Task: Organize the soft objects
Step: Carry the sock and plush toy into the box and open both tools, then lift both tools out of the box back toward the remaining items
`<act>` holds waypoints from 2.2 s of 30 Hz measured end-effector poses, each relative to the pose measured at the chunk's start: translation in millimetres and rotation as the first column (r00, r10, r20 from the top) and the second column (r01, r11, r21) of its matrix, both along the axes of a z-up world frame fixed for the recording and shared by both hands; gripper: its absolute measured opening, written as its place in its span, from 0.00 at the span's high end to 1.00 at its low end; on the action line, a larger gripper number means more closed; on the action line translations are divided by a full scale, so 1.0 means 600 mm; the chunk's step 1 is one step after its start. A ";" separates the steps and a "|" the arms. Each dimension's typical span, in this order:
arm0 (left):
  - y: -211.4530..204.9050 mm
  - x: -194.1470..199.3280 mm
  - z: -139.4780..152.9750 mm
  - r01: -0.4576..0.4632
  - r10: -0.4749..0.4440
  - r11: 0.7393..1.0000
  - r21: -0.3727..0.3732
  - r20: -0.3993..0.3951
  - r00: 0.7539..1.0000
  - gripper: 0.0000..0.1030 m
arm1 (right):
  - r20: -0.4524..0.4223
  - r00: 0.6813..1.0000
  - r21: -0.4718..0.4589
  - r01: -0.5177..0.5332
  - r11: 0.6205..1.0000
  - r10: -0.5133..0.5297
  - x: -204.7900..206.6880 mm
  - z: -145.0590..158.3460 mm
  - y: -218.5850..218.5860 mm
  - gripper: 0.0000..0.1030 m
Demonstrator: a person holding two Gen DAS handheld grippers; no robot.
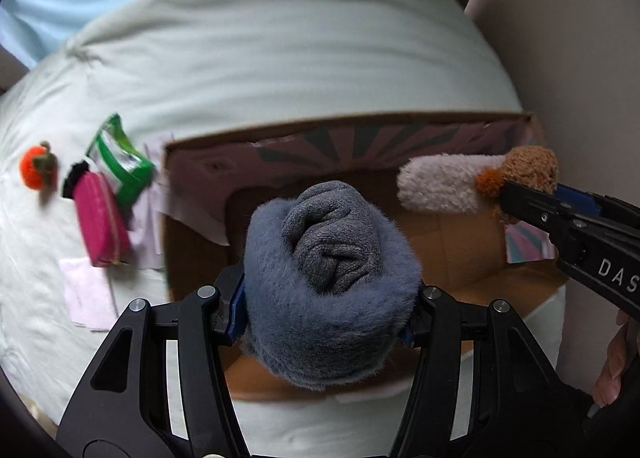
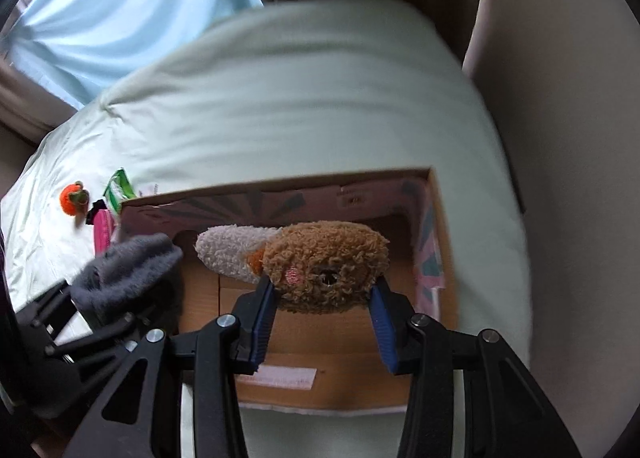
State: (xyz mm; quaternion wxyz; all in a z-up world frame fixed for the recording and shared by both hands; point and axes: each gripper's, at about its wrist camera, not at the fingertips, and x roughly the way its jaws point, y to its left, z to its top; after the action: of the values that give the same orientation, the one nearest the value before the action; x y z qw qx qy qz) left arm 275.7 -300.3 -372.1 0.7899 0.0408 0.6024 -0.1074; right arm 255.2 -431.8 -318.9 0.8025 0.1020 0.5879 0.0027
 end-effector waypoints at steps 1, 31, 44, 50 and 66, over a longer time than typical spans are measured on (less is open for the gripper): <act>-0.004 0.005 -0.013 0.002 -0.002 1.000 0.005 -0.020 1.000 0.50 | -0.017 1.000 0.006 0.002 1.000 -0.002 0.007 -0.010 -0.002 0.61; 0.014 -0.052 0.079 0.046 -0.046 0.999 0.019 0.003 0.999 0.00 | -0.045 0.997 0.018 0.066 0.998 -0.065 -0.037 0.030 -0.016 0.00; 0.104 -0.150 0.259 -0.006 0.016 0.999 -0.051 0.197 0.980 0.00 | 0.220 0.975 -0.064 0.058 0.996 -0.042 -0.139 0.238 0.065 0.00; 0.201 -0.224 0.344 -0.085 0.110 0.992 -0.091 0.314 0.943 0.00 | 0.348 0.937 -0.131 0.029 0.991 0.019 -0.204 0.331 0.137 0.00; 0.505 -0.388 0.487 -0.217 0.261 0.965 -0.145 0.503 0.824 0.00 | 0.580 0.809 -0.157 -0.008 0.988 0.098 -0.358 0.450 0.373 0.00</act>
State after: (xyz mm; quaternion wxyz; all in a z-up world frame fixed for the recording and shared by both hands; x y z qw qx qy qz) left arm 42.8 2.8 -80.2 0.9307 -0.0398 0.3633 -0.0172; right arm 40.3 -207.7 -49.1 0.9494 0.0204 0.3133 0.0132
